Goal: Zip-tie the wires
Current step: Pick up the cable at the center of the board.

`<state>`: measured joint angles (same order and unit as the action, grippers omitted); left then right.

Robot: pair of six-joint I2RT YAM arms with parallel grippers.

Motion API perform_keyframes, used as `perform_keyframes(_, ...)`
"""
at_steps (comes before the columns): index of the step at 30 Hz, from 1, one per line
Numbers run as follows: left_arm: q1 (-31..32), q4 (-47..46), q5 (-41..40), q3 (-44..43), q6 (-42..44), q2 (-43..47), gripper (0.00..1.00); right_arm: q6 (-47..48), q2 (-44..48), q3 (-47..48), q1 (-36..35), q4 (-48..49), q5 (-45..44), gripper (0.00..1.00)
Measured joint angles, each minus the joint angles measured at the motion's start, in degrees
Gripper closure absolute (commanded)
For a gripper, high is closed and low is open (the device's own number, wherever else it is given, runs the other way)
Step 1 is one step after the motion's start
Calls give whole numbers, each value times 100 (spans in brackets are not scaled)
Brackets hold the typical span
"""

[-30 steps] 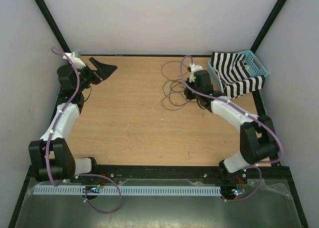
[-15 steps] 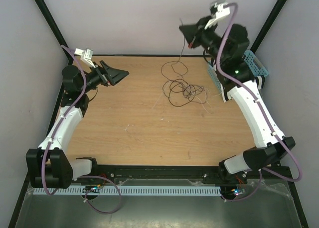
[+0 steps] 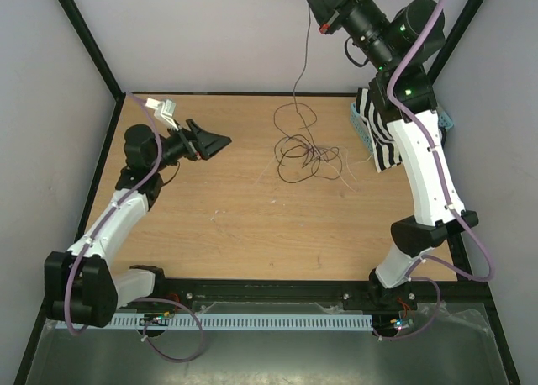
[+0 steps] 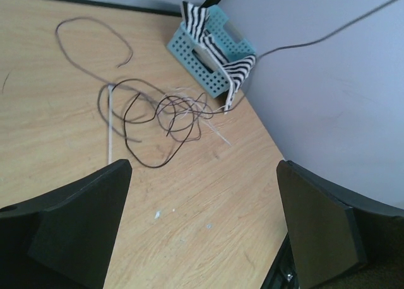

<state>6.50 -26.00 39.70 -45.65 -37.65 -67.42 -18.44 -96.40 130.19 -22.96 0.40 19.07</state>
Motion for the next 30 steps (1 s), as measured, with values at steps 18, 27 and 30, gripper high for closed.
perform_keyframes(18,2155,-1296,-984,210,859,-1967,1,-289,310,22,0,140,219,100)
perform_keyframes(27,2507,-3241,-1132,186,758,-3307,1,-11,741,-361,0,61,61,100)
perform_keyframes(30,2544,-3517,-1137,188,791,-3296,1,48,903,-568,0,48,44,100)
